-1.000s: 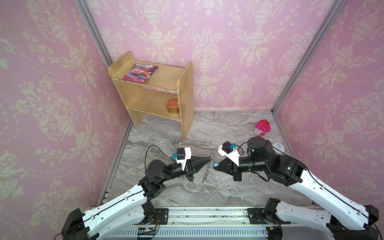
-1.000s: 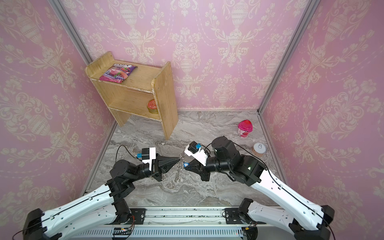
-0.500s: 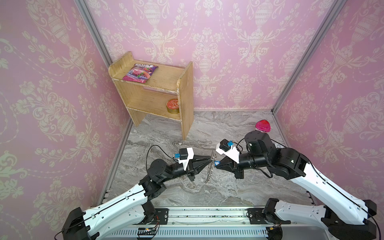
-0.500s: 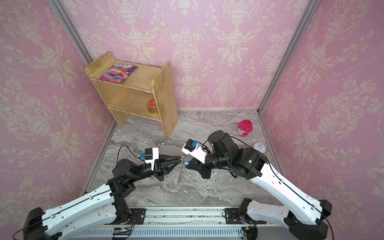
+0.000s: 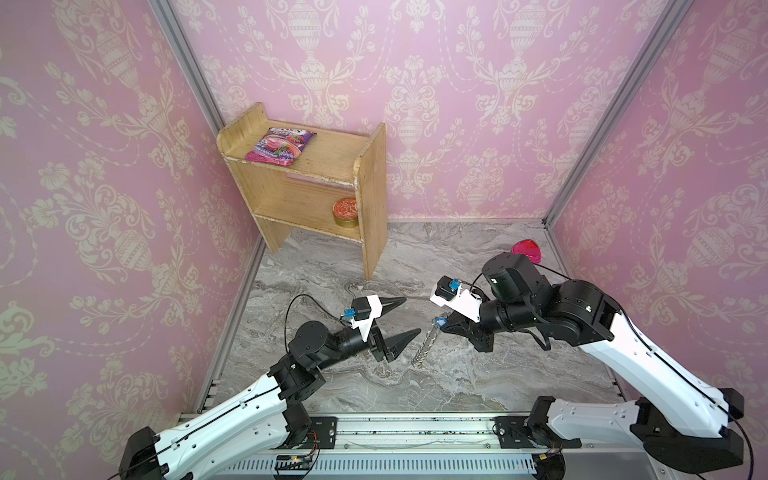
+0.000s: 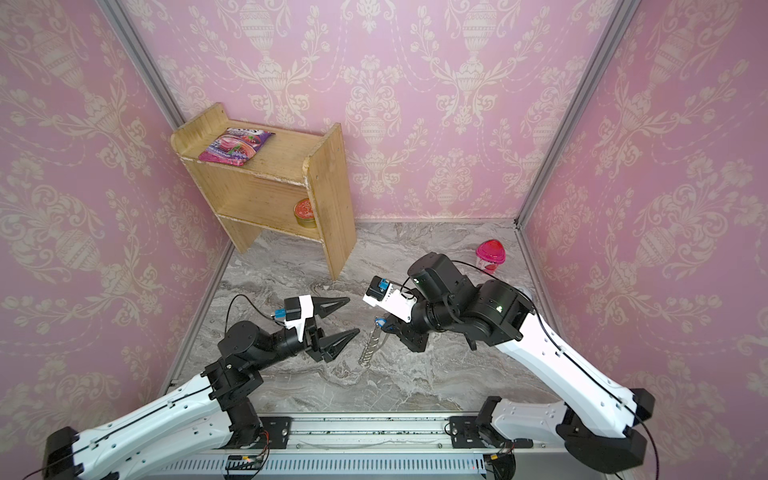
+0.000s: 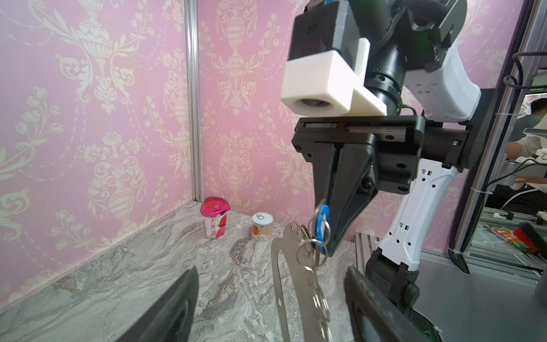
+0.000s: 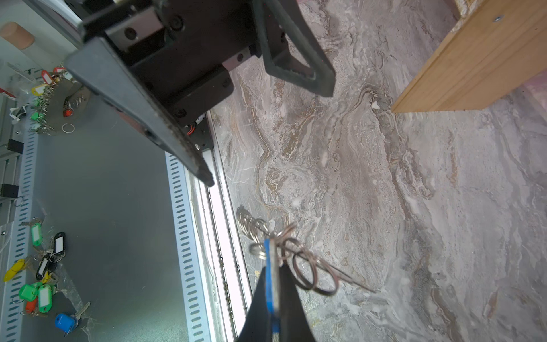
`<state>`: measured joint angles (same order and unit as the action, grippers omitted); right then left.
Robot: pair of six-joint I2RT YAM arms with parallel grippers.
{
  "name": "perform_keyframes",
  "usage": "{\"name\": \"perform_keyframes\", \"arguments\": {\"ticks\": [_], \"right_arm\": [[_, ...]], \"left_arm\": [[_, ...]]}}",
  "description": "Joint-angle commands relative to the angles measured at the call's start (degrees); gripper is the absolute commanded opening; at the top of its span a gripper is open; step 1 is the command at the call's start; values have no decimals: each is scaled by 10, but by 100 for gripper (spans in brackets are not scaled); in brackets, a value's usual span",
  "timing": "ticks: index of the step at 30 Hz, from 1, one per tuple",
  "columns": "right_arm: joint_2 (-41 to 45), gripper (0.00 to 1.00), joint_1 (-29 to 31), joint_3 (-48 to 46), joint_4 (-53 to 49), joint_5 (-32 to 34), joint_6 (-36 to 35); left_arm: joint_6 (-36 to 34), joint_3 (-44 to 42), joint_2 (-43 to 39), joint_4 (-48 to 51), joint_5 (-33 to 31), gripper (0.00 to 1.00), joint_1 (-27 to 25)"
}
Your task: Put the keys on the keyring
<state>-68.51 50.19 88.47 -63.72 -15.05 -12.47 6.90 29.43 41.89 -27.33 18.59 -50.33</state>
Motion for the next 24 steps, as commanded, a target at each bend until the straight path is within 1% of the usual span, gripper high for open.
{"name": "perform_keyframes", "arguments": {"ticks": [1,6,9,13,21,24], "right_arm": [[-13,0,4,24,-37,41,-7],[-62,0,2,36,-75,114,4],[-95,0,-13,31,-83,123,12],[-145,0,-39,28,-86,115,29],[-254,0,-58,66,-15,-4,70],[-273,0,-58,41,22,-45,85]], "left_arm": [[-16,-8,-22,44,-27,82,4],[-31,-4,-49,120,-71,87,4],[-39,-1,-63,164,-105,89,4],[-37,-1,-81,201,-136,92,4],[-17,-5,-128,244,-164,95,4],[-12,-4,-148,268,-171,97,4]]}}
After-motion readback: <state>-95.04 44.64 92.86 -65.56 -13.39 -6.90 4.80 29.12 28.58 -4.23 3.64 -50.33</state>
